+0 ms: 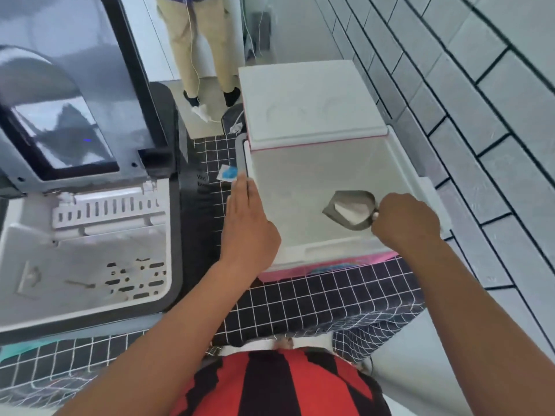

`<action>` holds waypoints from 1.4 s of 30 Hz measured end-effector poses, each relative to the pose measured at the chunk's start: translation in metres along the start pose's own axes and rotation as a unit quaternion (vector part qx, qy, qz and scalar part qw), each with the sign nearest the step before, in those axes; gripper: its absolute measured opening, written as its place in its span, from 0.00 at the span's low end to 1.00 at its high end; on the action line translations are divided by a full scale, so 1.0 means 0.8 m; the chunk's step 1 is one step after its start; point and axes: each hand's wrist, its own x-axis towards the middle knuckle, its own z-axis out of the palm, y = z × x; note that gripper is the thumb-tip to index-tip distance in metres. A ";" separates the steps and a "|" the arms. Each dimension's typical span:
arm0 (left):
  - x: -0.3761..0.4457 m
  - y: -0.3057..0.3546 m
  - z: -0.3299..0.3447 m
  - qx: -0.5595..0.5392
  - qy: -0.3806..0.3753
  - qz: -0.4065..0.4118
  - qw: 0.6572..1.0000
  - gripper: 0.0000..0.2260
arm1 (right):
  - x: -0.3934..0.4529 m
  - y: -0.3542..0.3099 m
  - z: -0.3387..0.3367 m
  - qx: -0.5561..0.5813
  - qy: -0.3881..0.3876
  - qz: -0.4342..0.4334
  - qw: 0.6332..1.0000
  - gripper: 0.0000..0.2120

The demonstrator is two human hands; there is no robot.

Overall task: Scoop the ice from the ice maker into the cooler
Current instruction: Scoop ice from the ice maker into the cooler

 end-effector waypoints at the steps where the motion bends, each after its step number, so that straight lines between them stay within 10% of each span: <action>1: 0.001 0.001 -0.001 0.002 0.001 0.003 1.000 0.35 | -0.001 0.003 -0.001 0.010 -0.001 -0.004 1.000 0.12; 14: -0.038 -0.053 -0.132 -0.069 0.179 0.089 0.977 0.19 | -0.067 -0.063 -0.088 0.197 -0.072 -0.141 0.968 0.15; 23: -0.113 -0.235 -0.223 -0.041 0.300 -0.020 0.953 0.16 | -0.134 -0.207 -0.149 0.085 -0.092 -0.297 0.947 0.11; 32: -0.106 -0.312 -0.231 -0.075 0.122 -0.079 0.987 0.30 | -0.179 -0.355 -0.153 -0.168 -0.079 -0.371 0.910 0.04; 42: -0.102 -0.341 -0.221 -0.173 0.103 -0.046 0.979 0.34 | -0.206 -0.468 -0.083 -0.346 -0.151 -0.300 0.876 0.17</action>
